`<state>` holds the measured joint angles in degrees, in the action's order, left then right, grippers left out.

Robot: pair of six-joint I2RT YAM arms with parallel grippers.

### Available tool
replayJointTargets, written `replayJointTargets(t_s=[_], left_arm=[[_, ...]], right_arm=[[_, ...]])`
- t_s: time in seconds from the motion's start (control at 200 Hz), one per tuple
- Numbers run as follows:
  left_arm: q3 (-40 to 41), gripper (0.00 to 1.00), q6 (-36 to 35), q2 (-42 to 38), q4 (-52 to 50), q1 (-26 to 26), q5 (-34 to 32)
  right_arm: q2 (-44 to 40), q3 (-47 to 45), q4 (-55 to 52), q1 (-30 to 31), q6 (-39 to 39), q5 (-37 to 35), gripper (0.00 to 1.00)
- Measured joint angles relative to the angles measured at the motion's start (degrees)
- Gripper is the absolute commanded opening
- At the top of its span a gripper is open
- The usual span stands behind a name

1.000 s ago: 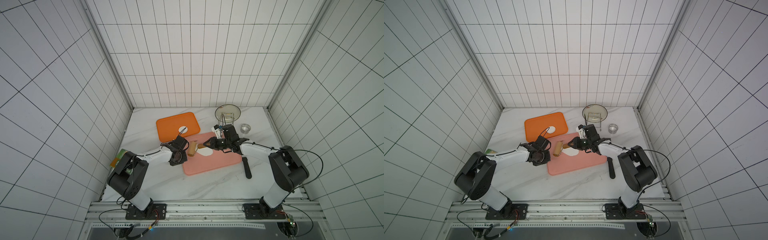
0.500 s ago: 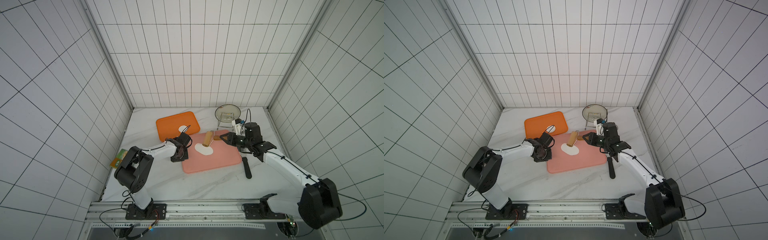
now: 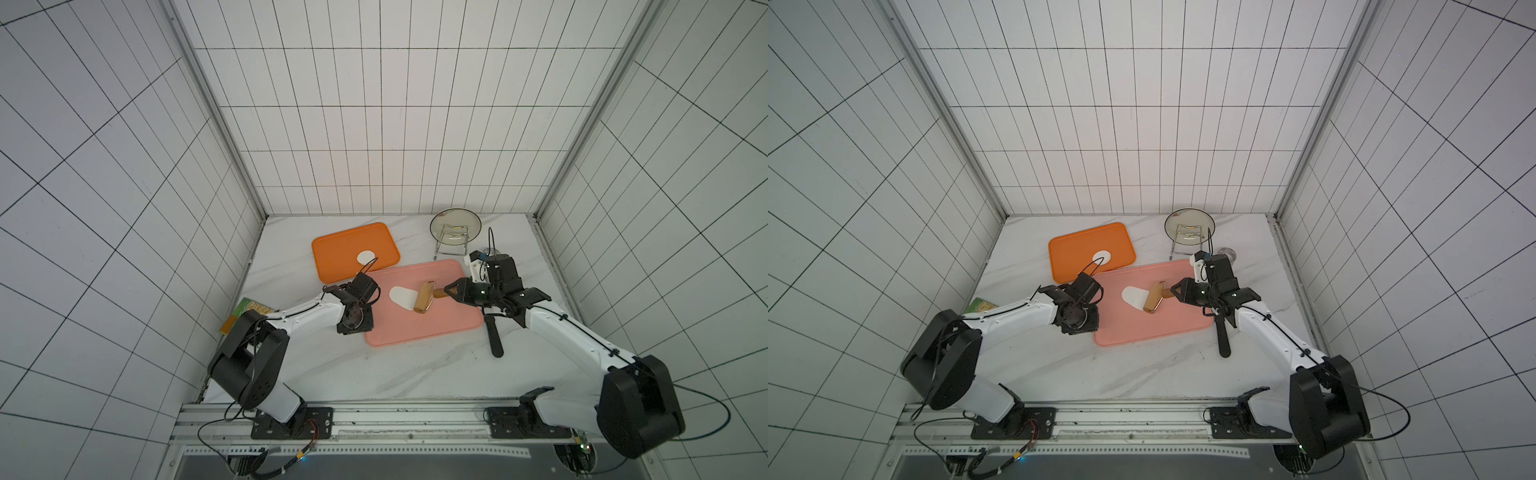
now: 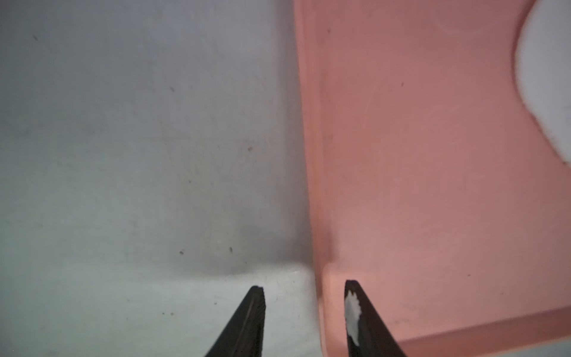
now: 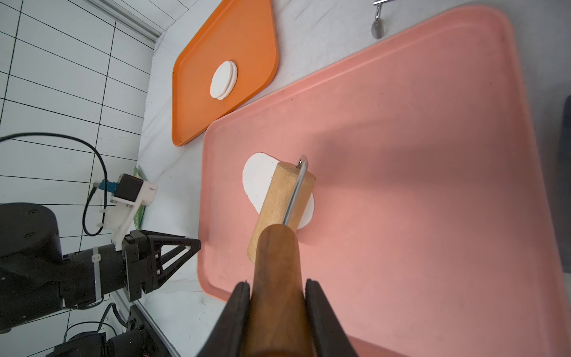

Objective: Roll out the dumpling wrappers from the dough
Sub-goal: Flatten out the dough on the work surface.

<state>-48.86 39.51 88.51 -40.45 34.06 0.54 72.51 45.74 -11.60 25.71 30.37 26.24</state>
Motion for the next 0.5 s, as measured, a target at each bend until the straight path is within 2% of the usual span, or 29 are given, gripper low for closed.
replayJointTargets(t_s=[0.12, 0.29, 0.39, 0.5], left_arm=[[2.23, 0.37, 1.42, -0.39, 0.68, 1.73, 1.62], [2.8, 0.16, 2.69, -0.46, 1.88, 2.25, 2.05], [3.04, 0.0, 2.64, -0.68, 2.67, 2.49, 2.01], [3.08, 0.0, 2.54, -0.98, 2.25, 2.51, 0.9]], right_arm=[[-0.02, 0.24, -0.55, 0.0, -0.22, -0.15, 0.0], [-0.02, 1.44, -1.55, 0.0, -0.83, -0.09, 0.0], [-0.02, 2.23, -1.66, 0.0, -1.55, 0.79, 0.0], [0.11, 3.54, -2.32, 0.0, -2.91, 2.75, 0.0]])
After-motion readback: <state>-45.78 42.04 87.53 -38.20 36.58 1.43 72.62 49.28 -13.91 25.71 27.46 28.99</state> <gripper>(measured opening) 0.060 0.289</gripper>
